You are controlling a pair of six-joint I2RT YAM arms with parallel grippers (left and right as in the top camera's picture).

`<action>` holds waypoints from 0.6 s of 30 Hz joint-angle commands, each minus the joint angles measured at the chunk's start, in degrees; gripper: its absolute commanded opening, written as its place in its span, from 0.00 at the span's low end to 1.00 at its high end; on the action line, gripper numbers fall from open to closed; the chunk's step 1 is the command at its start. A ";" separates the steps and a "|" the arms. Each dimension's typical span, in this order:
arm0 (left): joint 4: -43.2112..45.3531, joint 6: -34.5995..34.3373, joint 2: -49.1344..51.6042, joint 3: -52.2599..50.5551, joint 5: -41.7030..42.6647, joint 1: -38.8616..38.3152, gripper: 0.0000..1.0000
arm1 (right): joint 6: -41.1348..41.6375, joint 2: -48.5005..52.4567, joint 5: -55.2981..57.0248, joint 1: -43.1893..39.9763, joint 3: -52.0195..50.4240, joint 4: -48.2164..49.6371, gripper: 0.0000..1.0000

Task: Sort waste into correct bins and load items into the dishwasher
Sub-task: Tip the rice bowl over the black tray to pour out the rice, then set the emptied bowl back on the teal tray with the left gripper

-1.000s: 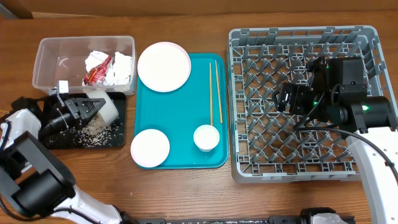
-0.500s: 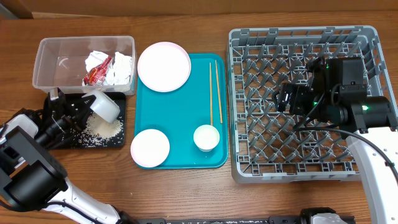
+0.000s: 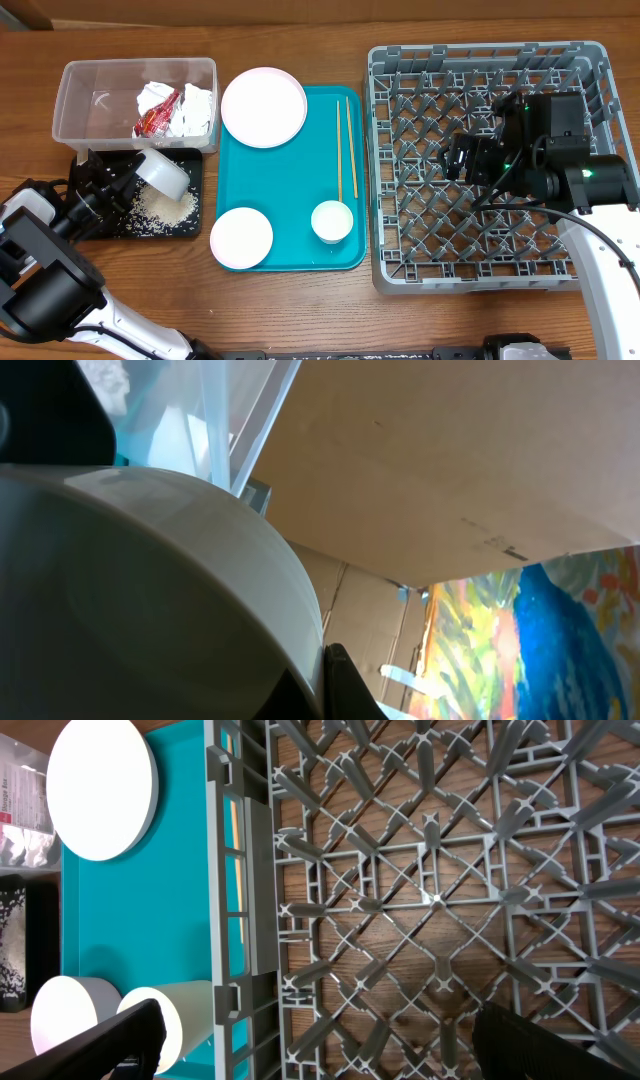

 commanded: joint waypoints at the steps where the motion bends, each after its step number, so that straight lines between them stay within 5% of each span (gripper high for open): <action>1: 4.26 3.04 0.55 2.80 -0.76 0.33 0.04 | -0.04 -0.13 -0.07 -0.22 1.11 0.15 1.00; 5: -0.24 7.02 -1.42 4.57 -0.90 -0.42 0.04 | -0.02 -0.13 -0.07 -0.22 1.11 -0.28 1.00; 14: -10.05 7.21 -12.37 18.60 -28.06 -5.35 0.04 | -0.02 -0.13 -0.09 -0.22 1.11 -0.98 1.00; 18: -12.41 7.21 -17.88 24.55 -40.63 -13.86 0.04 | -0.02 -0.13 -0.09 -0.22 1.11 -0.85 1.00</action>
